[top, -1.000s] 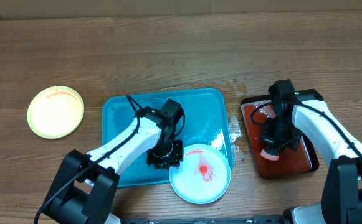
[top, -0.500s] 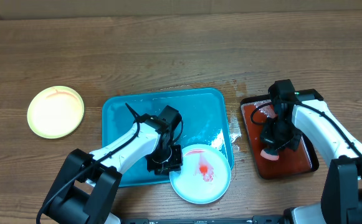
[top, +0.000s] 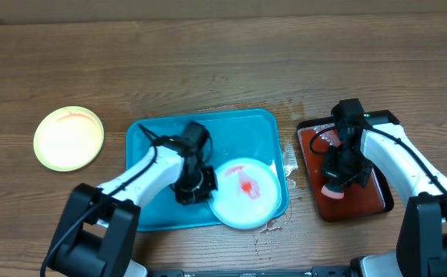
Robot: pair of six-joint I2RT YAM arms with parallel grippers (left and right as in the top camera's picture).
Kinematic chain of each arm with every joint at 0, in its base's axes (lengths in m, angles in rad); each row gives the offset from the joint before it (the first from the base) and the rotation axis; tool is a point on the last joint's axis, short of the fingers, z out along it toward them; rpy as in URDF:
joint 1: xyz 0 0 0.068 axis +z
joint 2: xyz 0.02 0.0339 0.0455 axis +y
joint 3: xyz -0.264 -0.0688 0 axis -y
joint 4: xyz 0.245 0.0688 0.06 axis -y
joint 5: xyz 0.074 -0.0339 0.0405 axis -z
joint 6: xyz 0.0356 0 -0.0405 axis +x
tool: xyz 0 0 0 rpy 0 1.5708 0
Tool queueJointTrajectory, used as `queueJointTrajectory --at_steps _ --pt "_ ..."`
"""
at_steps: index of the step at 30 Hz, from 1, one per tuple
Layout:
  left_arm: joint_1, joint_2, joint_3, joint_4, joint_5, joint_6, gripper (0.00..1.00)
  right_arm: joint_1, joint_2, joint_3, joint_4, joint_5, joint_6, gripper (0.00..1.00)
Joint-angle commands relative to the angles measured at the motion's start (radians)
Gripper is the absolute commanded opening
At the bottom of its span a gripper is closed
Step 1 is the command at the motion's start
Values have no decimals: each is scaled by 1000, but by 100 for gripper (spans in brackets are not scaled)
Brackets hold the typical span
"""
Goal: Clean dirty plates on tray and stack at the side
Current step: 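Pull the white plate toward the tray center with the left gripper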
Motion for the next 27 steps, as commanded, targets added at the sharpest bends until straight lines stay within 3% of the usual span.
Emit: queueJointTrajectory --at_steps 1,7,12,18,27 --pt "87 -2 15 27 -117 79 4 -2 -24 0 2 -6 -27 4" --pt "192 -1 24 100 -193 193 4 -2 -24 8 28 -13 -79 4" --pt "199 -1 24 120 -196 282 4 -2 -24 40 60 -26 -107 4" --pt "198 -1 24 119 -196 287 4 -3 -23 44 119 -18 -29 4" --pt "198 -1 24 121 -196 287 4 -3 10 26 193 -11 -29 4"
